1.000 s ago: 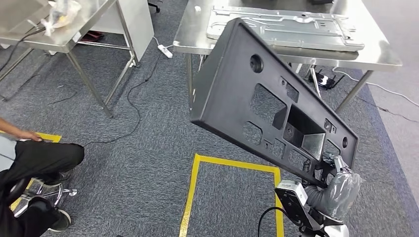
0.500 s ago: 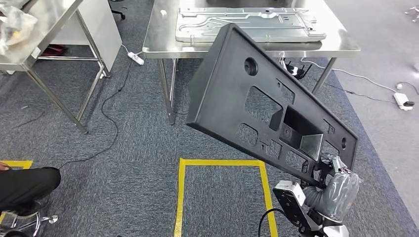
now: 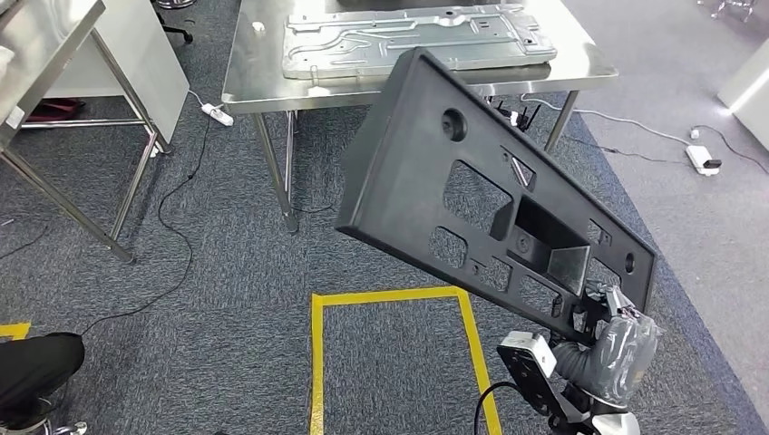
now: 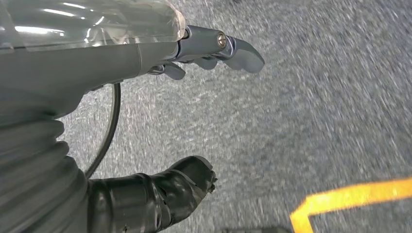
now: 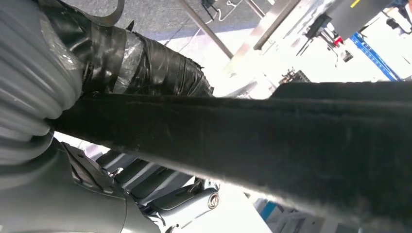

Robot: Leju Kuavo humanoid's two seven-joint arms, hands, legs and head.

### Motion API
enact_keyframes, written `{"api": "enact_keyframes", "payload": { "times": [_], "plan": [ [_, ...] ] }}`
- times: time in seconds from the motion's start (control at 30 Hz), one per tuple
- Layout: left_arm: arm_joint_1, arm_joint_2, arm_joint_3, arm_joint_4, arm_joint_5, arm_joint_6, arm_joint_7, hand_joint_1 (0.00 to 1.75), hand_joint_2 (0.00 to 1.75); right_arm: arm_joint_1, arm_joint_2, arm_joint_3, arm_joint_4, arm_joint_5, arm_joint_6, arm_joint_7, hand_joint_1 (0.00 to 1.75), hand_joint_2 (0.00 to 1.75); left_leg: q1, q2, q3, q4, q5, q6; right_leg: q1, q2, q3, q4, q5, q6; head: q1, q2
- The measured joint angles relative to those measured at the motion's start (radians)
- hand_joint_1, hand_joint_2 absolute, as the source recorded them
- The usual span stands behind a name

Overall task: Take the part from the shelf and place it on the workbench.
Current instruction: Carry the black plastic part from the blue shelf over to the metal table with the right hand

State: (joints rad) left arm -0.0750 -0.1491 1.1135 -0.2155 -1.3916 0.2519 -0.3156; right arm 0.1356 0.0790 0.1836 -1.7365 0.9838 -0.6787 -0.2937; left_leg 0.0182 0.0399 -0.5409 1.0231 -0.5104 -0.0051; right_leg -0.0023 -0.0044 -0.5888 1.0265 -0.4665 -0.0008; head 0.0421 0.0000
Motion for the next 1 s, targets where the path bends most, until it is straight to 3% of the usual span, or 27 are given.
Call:
{"api": "enact_keyframes", "payload": {
  "times": [0.07,0.13,0.17,0.2,0.23,0.3,0.37,0.53,0.63,0.7,0.73,0.77,0.83,0.87,1.0],
  "plan": [
    [0.000,0.001,0.000,0.000,0.000,-0.010,-0.007,0.00,1.75,-0.003,0.000,0.003,0.003,0.010,0.002,0.002,1.75,1.75,0.001,-0.016,-0.025,0.059,-0.039,-0.008,-0.006,0.002,0.009,-0.012,0.004,-0.012,-0.001,0.000],
    [0.002,0.001,0.000,0.000,0.000,-0.016,-0.011,0.00,1.75,-0.005,0.000,0.006,0.008,0.014,0.002,0.003,1.75,1.75,0.001,-0.028,-0.090,0.193,-0.103,-0.013,-0.004,0.004,0.011,-0.012,0.001,-0.019,-0.001,0.000],
    [0.003,0.001,0.000,0.000,0.000,-0.018,-0.011,0.00,1.75,-0.005,0.000,0.008,0.011,0.014,0.002,0.003,1.75,1.75,0.001,-0.030,-0.123,0.254,-0.122,-0.015,-0.002,0.006,0.011,-0.010,-0.001,-0.022,-0.001,0.000],
    [0.004,0.001,0.000,0.000,0.000,-0.019,-0.012,0.00,1.75,-0.005,0.000,0.009,0.014,0.015,0.002,0.003,1.75,1.75,0.001,-0.030,-0.141,0.283,-0.121,-0.016,-0.001,0.010,0.011,-0.008,-0.003,-0.023,-0.002,0.000],
    [0.005,0.002,0.000,0.000,0.000,-0.020,-0.012,0.00,1.75,-0.005,0.000,0.009,0.017,0.016,0.002,0.003,1.75,1.75,0.001,-0.030,-0.141,0.273,-0.099,-0.015,0.000,0.014,0.013,-0.005,-0.006,-0.024,-0.002,0.000],
    [0.006,0.004,0.000,0.000,0.000,-0.020,-0.012,0.00,1.75,-0.006,0.000,0.009,0.021,0.016,0.002,0.003,1.75,1.75,0.001,-0.033,-0.092,0.150,-0.021,-0.008,0.000,0.023,0.017,0.002,-0.013,-0.020,-0.002,0.000],
    [0.006,0.008,0.000,0.000,0.000,-0.020,-0.012,0.00,1.75,-0.006,0.000,0.010,0.021,0.016,0.002,0.003,1.75,1.75,-0.002,-0.041,-0.044,0.038,0.022,0.002,0.003,0.027,0.015,0.011,-0.020,-0.012,-0.001,0.000],
    [0.004,0.007,0.000,0.000,0.000,-0.020,-0.014,0.00,1.75,-0.007,0.000,0.011,0.022,0.016,0.001,0.003,1.75,1.75,0.001,-0.041,-0.028,0.001,0.029,0.025,0.004,0.025,0.005,0.035,-0.037,0.012,0.001,0.000],
    [0.005,0.006,0.001,0.000,0.002,-0.020,-0.017,0.00,1.75,-0.009,-0.001,0.011,0.022,0.016,0.000,0.005,1.75,1.75,0.005,-0.036,-0.021,-0.005,0.029,0.037,-0.005,0.017,-0.066,0.184,-0.112,0.028,0.004,0.000],
    [0.005,0.007,0.001,0.000,0.002,-0.020,-0.018,0.00,1.75,-0.008,-0.001,0.011,0.025,0.015,0.000,0.009,1.75,1.75,0.005,-0.034,-0.019,-0.005,0.026,0.036,-0.013,0.015,-0.119,0.274,-0.135,0.035,0.004,0.000],
    [0.005,0.007,0.001,0.000,0.002,-0.020,-0.019,0.00,1.75,-0.008,-0.001,0.011,0.027,0.015,0.000,0.010,1.75,1.75,0.005,-0.034,-0.016,-0.005,0.023,0.034,-0.016,0.014,-0.122,0.271,-0.118,0.037,0.004,0.000],
    [0.006,0.006,0.001,0.000,0.002,-0.021,-0.020,0.00,1.75,-0.008,-0.001,0.011,0.028,0.014,0.000,0.012,1.75,1.75,0.006,-0.034,-0.011,-0.005,0.020,0.030,-0.019,0.011,-0.106,0.229,-0.083,0.038,0.004,0.000],
    [0.006,0.005,0.001,0.000,0.002,-0.021,-0.021,0.00,1.75,-0.008,-0.001,0.011,0.029,0.011,0.000,0.014,1.75,1.75,0.007,-0.034,0.000,-0.005,0.012,0.021,-0.019,0.004,-0.045,0.096,-0.015,0.037,0.004,0.000],
    [0.006,0.005,0.001,0.000,0.001,-0.021,-0.021,0.00,1.75,-0.009,-0.001,0.011,0.029,0.010,0.000,0.014,1.75,1.75,0.007,-0.034,0.003,-0.005,0.008,0.015,-0.016,0.002,-0.021,0.047,-0.001,0.034,0.004,0.000],
    [0.003,0.005,0.001,0.000,0.001,-0.020,-0.023,0.00,1.75,-0.008,-0.001,0.011,0.028,0.007,-0.001,0.016,1.75,1.75,0.005,-0.031,0.009,-0.010,0.002,-0.008,-0.009,0.006,-0.004,0.010,-0.005,0.013,0.003,0.000]
  ]
}}
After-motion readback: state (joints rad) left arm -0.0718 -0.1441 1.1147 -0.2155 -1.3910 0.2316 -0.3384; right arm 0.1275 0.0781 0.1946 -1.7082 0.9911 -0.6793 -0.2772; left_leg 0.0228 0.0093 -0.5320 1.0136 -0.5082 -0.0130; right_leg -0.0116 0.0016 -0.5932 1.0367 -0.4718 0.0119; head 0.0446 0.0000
